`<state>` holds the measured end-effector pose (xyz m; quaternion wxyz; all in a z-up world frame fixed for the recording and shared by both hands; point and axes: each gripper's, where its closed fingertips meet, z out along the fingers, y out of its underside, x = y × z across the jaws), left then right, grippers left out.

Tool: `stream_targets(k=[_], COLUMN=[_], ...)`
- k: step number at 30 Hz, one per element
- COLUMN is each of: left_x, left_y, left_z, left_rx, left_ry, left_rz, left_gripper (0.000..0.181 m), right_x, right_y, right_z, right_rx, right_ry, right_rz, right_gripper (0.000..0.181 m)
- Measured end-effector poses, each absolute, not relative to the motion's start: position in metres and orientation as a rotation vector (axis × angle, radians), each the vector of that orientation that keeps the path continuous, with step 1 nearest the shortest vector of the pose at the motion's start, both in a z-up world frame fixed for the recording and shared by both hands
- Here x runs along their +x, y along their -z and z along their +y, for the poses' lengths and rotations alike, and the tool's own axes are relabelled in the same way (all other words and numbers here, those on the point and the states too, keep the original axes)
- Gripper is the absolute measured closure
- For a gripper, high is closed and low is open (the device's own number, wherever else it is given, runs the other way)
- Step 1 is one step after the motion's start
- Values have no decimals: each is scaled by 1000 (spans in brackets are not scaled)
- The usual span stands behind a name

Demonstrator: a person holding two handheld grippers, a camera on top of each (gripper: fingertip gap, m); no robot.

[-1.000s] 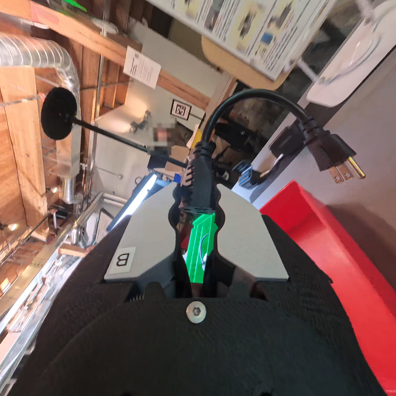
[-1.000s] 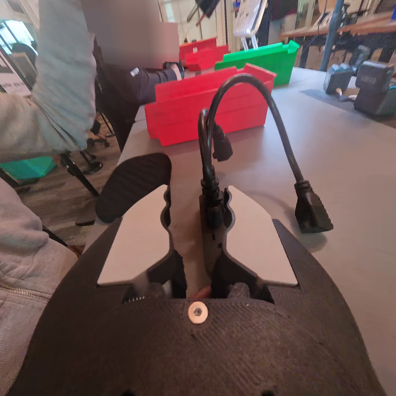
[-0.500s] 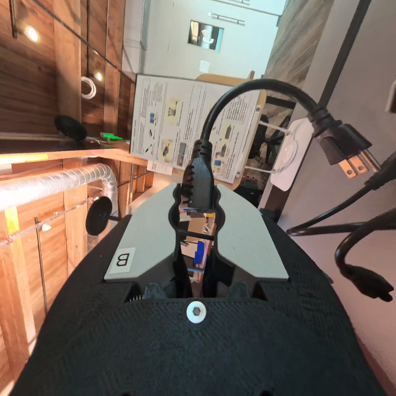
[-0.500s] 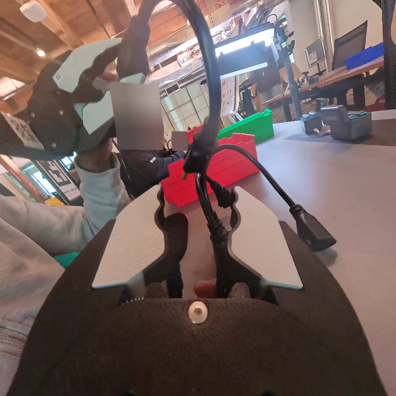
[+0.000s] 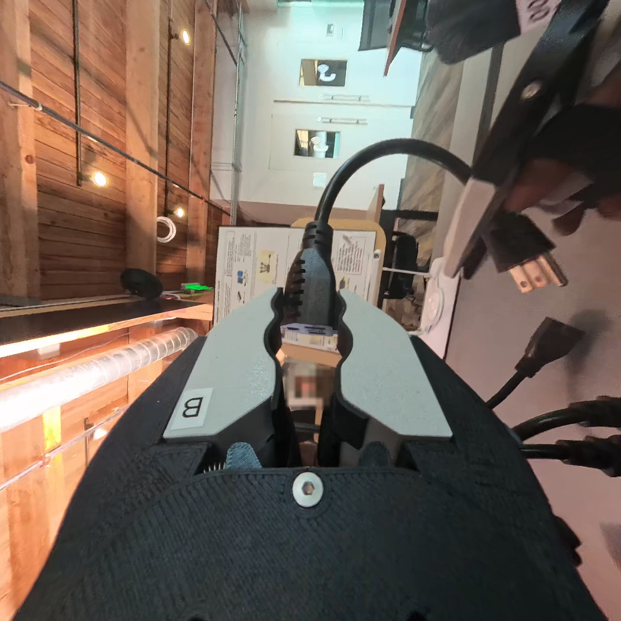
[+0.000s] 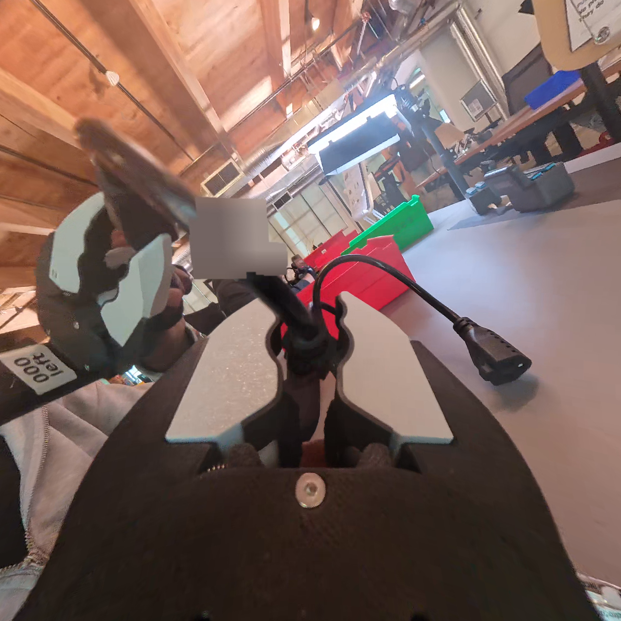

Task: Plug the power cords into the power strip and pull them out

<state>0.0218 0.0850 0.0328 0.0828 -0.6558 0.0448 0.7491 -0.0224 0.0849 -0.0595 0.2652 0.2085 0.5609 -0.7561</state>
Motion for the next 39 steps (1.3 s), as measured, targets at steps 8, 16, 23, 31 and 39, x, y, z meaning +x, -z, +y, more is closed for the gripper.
stream_targets(k=[8,16,23,31,39], left_x=[34,75,70,43,32], left_y=[-27,-24,-12,48,54], left_z=[100,123,91,137,157], left_rx=[-1924,-1722,-1408,-1501,-1496], left_ry=[-2075,-1173,-536,-215,-199], left_rz=[145,-43,-306,-431,-433], left_gripper=[148,103,111,121,141], right_x=[-21,-19,5,39,52], right_y=[53,27,-7,-13,-13], right_z=[90,110,140,141,139], right_rx=[470,334,34,-210,-285], right_ry=[2137,2366,2474,2413,2384], right_rz=[1552,1434,1093,1021,984], right_gripper=[154,155,154,153,155])
